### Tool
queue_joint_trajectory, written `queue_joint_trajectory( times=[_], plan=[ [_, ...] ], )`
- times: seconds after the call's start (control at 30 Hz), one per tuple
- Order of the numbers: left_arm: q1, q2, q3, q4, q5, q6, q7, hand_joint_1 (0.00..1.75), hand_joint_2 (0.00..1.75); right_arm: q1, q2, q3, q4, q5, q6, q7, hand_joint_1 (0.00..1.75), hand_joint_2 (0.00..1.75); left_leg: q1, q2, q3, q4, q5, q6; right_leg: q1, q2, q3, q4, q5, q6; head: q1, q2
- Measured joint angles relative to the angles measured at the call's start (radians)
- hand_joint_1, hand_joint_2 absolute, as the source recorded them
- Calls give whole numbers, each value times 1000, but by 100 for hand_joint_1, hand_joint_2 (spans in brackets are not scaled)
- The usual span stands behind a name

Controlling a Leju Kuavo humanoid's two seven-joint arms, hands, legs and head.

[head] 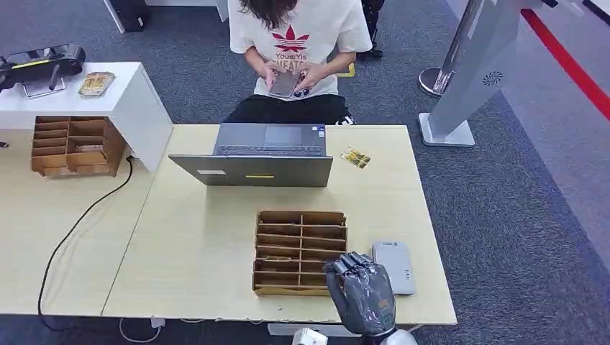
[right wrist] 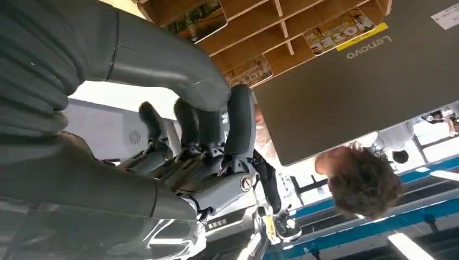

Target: Pass the card to the sensor for recognition and then transmit it.

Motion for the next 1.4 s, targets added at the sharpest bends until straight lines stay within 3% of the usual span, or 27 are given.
queue_joint_trajectory(
  times=[0.03,0.13,0.2,0.23,0.43,0.63,0.83,1.0,1.37,1.4],
  plan=[
    [0,0,1,0,0,0,0,0,0,-2,0,0,4,3,1,3,56,175,0,0,0,0,0,0,0,0,0,0,0,0,0,0],
    [0,0,3,0,-2,0,0,0,0,-7,-1,0,13,22,8,19,51,175,0,0,0,0,0,0,0,0,0,0,0,0,0,0],
    [0,0,7,0,-3,0,0,0,0,-10,-2,0,19,40,17,32,51,175,0,0,0,0,0,0,0,0,0,0,0,0,0,0],
    [0,0,7,0,-3,0,0,0,0,-11,-2,0,22,43,18,35,65,175,0,0,0,0,0,0,0,0,0,0,0,0,0,0],
    [0,0,8,0,-5,0,0,0,0,-22,-3,0,42,64,20,49,56,175,0,0,0,0,0,0,0,0,0,0,0,0,0,0],
    [0,0,9,0,-9,-1,0,0,0,-31,-3,0,59,81,24,56,91,175,0,0,0,0,0,0,0,0,0,0,0,0,0,0],
    [0,0,9,0,-11,-1,0,0,0,-47,-3,0,79,84,30,64,103,175,0,0,0,0,0,0,0,0,0,0,0,0,0,0],
    [0,0,10,0,-14,-1,0,0,0,-64,-3,0,96,96,30,70,93,175,0,0,0,0,0,0,0,0,0,0,0,0,0,0],
    [0,2,10,0,-18,-4,0,0,0,-85,-3,0,124,99,33,73,105,175,0,0,0,0,0,0,0,0,0,0,0,0,0,0],
    [0,2,11,0,-18,-4,0,0,0,-86,-3,0,125,99,33,73,99,175,0,0,0,0,0,0,0,0,0,0,0,0,0,0]
  ],
)
